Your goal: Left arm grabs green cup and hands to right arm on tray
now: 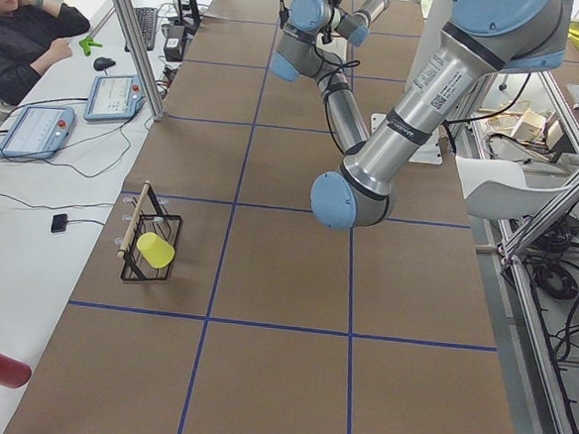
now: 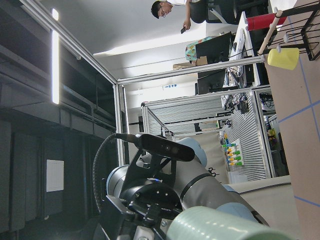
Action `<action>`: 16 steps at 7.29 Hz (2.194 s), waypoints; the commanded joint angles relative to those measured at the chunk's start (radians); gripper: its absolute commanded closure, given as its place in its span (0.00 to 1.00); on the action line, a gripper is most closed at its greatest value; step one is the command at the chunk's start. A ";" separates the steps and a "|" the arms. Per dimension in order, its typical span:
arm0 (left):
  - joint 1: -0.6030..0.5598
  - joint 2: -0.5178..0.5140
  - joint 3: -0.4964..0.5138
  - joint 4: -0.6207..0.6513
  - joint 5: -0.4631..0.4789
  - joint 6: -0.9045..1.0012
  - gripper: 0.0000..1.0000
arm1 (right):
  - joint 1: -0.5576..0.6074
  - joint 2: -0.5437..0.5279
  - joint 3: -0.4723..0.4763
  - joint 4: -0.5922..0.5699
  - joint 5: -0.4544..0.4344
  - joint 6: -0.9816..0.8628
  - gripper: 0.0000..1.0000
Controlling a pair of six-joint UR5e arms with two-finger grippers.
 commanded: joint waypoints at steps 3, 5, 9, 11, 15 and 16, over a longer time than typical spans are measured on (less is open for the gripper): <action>0.001 0.002 -0.001 -0.002 0.000 0.009 0.62 | 0.004 -0.004 0.002 0.003 0.000 0.005 1.00; 0.001 0.002 -0.001 -0.003 0.003 0.036 0.00 | 0.004 -0.013 0.002 0.026 -0.001 0.014 1.00; 0.001 0.002 -0.001 -0.003 0.003 0.036 0.00 | 0.007 -0.019 0.003 0.025 -0.001 0.061 1.00; -0.004 0.008 0.001 -0.002 0.006 0.055 0.00 | 0.024 -0.082 0.006 0.005 0.011 0.052 1.00; -0.063 0.067 0.022 0.012 0.018 0.175 0.00 | 0.392 -0.127 0.003 -0.445 0.544 -0.135 1.00; -0.124 0.139 0.019 0.012 0.017 0.266 0.00 | 0.426 -0.163 0.006 -0.530 0.559 -0.258 1.00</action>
